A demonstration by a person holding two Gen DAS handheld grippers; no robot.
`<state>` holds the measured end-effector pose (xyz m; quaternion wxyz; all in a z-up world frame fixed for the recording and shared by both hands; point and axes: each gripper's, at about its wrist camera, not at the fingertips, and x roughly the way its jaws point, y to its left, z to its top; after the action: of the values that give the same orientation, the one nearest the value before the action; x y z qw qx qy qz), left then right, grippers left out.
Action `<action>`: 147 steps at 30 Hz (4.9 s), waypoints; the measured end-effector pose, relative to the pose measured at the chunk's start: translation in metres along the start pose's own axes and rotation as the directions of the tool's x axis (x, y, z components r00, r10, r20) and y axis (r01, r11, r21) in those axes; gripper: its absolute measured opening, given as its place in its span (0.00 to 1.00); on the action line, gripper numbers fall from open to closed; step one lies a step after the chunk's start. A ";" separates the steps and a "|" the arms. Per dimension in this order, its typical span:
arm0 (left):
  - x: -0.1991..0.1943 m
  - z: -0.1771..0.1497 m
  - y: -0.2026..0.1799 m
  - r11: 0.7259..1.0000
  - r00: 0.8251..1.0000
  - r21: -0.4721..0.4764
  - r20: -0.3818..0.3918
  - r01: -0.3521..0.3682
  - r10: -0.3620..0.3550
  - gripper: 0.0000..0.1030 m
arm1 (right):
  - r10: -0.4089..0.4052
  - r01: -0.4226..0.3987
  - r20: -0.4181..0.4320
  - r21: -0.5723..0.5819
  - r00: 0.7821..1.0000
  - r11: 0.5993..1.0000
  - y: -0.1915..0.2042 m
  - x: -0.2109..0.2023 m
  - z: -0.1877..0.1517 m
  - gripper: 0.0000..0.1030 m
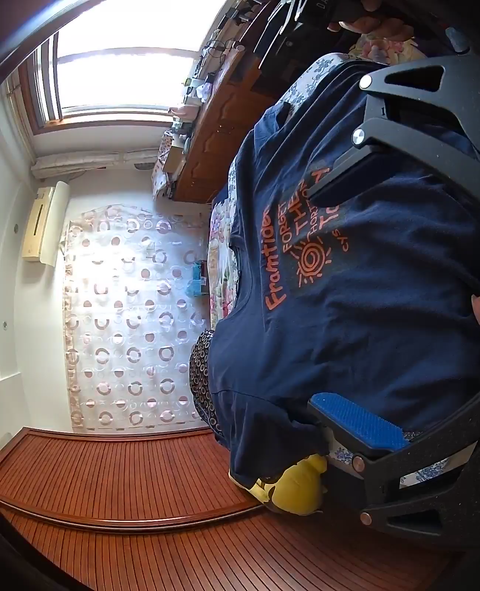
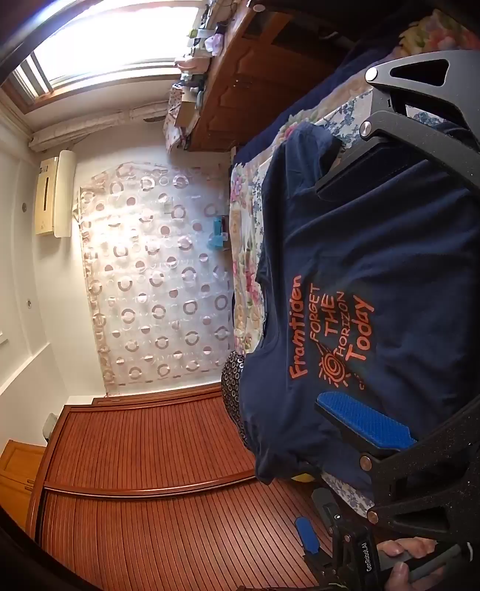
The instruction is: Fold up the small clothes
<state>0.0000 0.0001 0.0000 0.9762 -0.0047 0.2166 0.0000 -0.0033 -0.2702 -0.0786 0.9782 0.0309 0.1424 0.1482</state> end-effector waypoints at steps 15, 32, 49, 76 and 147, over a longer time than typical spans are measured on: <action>-0.001 0.000 0.000 1.000 1.000 -0.002 -0.002 0.002 -0.002 0.98 | 0.002 -0.002 -0.004 0.004 1.000 1.000 0.002 -0.003 -0.002 1.00; -0.003 0.001 -0.007 1.000 1.000 0.001 0.005 0.003 -0.003 0.98 | 0.007 -0.007 -0.009 0.007 1.000 1.000 0.001 -0.001 -0.003 1.00; -0.007 0.008 -0.008 1.000 1.000 0.004 0.013 0.003 -0.003 0.98 | 0.007 -0.007 -0.011 0.007 1.000 1.000 0.001 -0.001 -0.004 1.00; -0.015 0.013 -0.009 1.000 1.000 0.008 0.022 0.002 -0.002 0.98 | 0.008 -0.008 -0.012 0.006 1.000 1.000 0.002 -0.001 -0.004 1.00; 0.172 0.034 0.242 0.982 0.969 -0.171 -0.244 -0.081 0.038 0.83 | 0.150 -0.190 -0.249 -0.147 0.957 0.971 0.026 0.156 0.007 1.00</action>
<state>0.1697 0.2418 -0.0445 0.9380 -0.0861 0.3323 0.0483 0.1346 -0.1994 -0.1113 0.9370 -0.0581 0.2412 0.2461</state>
